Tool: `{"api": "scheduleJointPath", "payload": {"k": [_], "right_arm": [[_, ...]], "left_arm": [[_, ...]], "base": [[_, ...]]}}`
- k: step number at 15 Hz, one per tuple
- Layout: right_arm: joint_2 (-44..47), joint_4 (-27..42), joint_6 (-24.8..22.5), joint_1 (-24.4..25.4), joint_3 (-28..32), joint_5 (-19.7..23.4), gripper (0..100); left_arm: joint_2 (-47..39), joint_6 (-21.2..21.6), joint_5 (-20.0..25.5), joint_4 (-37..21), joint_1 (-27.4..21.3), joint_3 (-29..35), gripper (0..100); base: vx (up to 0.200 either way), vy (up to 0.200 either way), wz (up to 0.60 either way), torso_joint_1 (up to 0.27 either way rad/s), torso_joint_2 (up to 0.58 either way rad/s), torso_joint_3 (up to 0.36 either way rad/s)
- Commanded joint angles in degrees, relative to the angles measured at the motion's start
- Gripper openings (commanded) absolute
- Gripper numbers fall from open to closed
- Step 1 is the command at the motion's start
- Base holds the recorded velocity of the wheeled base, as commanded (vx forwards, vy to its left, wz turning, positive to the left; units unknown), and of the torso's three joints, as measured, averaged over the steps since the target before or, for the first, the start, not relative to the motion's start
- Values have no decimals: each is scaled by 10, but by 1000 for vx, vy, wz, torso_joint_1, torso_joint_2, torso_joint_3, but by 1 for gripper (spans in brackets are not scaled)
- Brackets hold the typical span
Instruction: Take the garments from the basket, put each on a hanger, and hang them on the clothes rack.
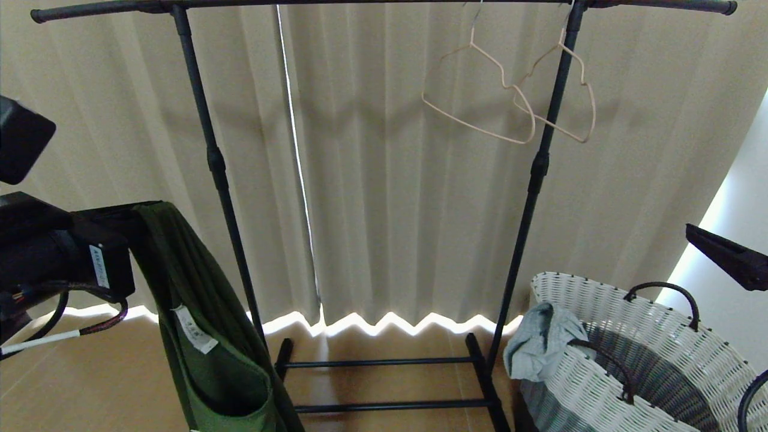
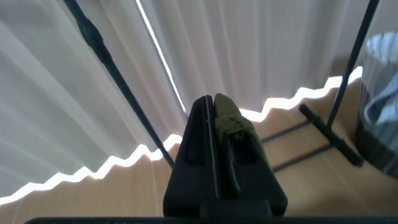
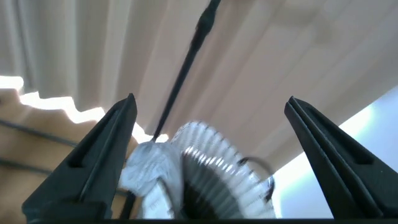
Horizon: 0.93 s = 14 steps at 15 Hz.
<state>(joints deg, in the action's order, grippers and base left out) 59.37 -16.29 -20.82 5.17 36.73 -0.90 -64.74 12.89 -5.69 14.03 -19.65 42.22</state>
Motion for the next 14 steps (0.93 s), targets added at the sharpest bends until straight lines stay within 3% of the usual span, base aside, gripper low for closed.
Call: {"api": "scheduleJointPath", "payload": {"k": [1,4,8,14], "right_arm": [[17,-7,-1,-2,-4,0,100],[36,-14,1,-25,0,1,100],[48,-15,21,-35,2,3,100],[49,-15,23,-35,10,6,100]], "left_arm": [[-1,-1,-1,0,4,-3,0],[-2,1,2,2,6,-17,0],[-1,4,1,21,6,-54,0],[8,8,2,24,8,-69,0]], "base": [[0,0,0,0,0,0],[0,0,0,6,-25,-9],[0,0,0,76,-255,-245],[0,0,0,174,-501,-290]]}}
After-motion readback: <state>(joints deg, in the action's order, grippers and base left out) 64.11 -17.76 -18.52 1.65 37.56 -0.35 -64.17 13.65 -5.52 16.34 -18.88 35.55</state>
